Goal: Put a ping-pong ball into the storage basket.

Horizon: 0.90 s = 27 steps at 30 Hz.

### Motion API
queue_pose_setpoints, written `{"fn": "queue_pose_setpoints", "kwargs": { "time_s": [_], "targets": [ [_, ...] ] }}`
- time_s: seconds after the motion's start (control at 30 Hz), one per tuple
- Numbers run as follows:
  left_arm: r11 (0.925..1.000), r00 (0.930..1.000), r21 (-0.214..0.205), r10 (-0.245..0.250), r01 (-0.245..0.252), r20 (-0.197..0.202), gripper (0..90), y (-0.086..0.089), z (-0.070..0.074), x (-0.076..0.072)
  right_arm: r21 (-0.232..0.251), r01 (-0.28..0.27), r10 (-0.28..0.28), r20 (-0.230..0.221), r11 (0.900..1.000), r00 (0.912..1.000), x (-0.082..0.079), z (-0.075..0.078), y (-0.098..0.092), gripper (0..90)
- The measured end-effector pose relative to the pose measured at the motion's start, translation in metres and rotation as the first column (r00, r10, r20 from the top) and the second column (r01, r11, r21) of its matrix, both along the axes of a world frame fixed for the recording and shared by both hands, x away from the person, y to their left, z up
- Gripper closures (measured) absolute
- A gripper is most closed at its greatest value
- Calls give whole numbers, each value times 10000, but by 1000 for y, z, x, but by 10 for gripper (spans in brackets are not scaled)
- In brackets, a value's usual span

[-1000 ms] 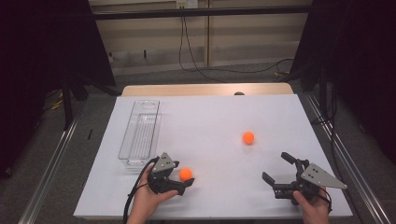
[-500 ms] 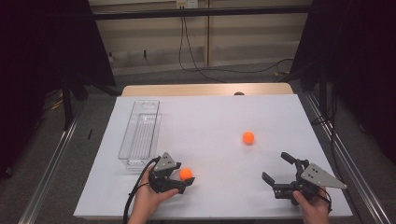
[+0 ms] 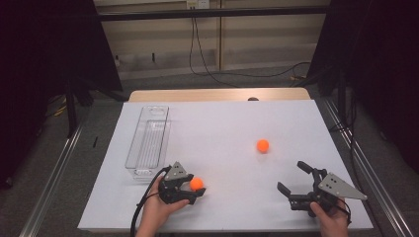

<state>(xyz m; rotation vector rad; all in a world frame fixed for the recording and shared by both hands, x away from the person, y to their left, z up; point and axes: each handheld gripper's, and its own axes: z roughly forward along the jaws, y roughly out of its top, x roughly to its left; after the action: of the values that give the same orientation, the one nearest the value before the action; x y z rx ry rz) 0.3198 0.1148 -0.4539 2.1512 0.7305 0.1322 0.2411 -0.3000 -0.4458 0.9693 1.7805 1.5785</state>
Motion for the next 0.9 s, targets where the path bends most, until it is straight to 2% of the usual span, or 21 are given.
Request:
{"fn": "queue_pose_setpoints", "kwargs": {
  "time_s": [0.33, 0.9],
  "targets": [
    [9997, 10000, 229, -89, 88, 37, 360, 1, -1, 1, -29, -7, 7, 31, 10000, 10000, 0, 0, 0, 13],
    [9997, 10000, 232, 3, -2, -26, 402, 1, -2, 3, -56, 0, 1, 68, 10000, 10000, -1, 1, 0, 14]
  ]
}}
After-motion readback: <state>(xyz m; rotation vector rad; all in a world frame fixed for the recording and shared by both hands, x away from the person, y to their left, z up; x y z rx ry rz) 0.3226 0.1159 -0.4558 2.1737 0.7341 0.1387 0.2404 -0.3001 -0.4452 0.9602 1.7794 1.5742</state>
